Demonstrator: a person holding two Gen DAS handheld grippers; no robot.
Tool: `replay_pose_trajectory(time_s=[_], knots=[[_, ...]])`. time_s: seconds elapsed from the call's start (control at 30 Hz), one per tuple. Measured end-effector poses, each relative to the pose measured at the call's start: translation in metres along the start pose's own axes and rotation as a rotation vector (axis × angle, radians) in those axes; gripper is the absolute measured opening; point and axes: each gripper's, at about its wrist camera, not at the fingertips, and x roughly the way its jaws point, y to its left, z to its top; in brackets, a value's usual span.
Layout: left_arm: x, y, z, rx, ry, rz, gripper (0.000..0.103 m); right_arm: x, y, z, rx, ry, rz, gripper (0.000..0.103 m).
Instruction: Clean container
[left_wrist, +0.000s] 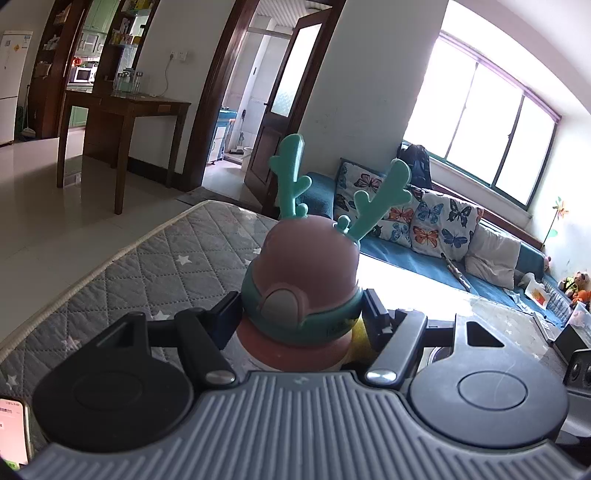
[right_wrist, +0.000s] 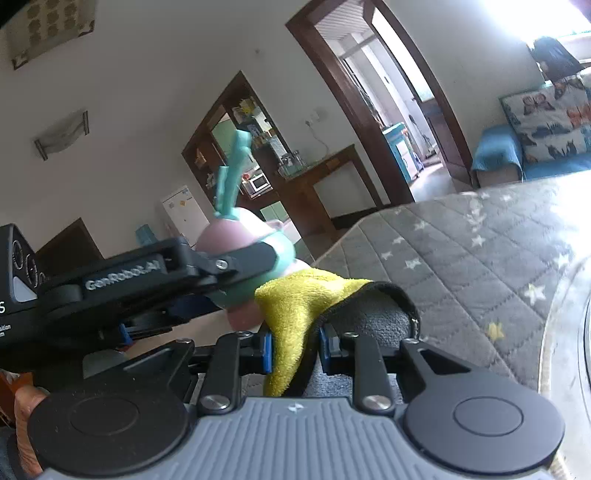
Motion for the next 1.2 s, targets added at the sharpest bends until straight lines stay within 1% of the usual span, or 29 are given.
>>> replay_pose_trajectory(time_s=[0.17, 0.23, 0.47, 0.6, 0.67, 0.73, 0.93, 1.03, 1.13, 1.2], knots=[[-0.001, 0.001, -0.001, 0.017, 0.003, -0.014, 0.069, 0.009, -0.018, -0.005, 0.068, 0.040, -0.008, 0.022], [0.000, 0.002, -0.001, 0.020, 0.004, -0.019, 0.069, 0.012, -0.022, -0.007, 0.066, 0.051, -0.016, 0.022], [0.001, 0.000, -0.002, 0.049, 0.007, -0.030, 0.069, 0.022, -0.021, -0.018, -0.034, 0.089, -0.088, 0.022], [0.002, -0.004, -0.001, 0.101, 0.014, -0.043, 0.069, 0.028, -0.015, -0.024, -0.112, 0.130, -0.139, 0.022], [0.001, -0.005, -0.002, 0.124, 0.017, -0.051, 0.069, 0.026, -0.012, -0.024, -0.123, 0.129, -0.138, 0.022], [0.001, -0.005, -0.002, 0.131, 0.021, -0.054, 0.069, 0.023, -0.012, -0.019, -0.090, 0.117, -0.118, 0.022], [0.000, 0.003, -0.002, 0.146, 0.032, -0.089, 0.069, 0.007, -0.031, 0.015, 0.125, 0.025, 0.015, 0.022], [-0.001, 0.004, -0.003, 0.169, 0.034, -0.106, 0.069, 0.008, -0.042, 0.031, 0.226, -0.027, 0.088, 0.022], [0.000, 0.003, -0.004, 0.186, 0.035, -0.112, 0.069, 0.014, -0.054, 0.040, 0.340, -0.048, 0.172, 0.022], [0.000, 0.004, -0.004, 0.187, 0.035, -0.111, 0.069, 0.021, -0.060, 0.040, 0.373, -0.051, 0.184, 0.022]])
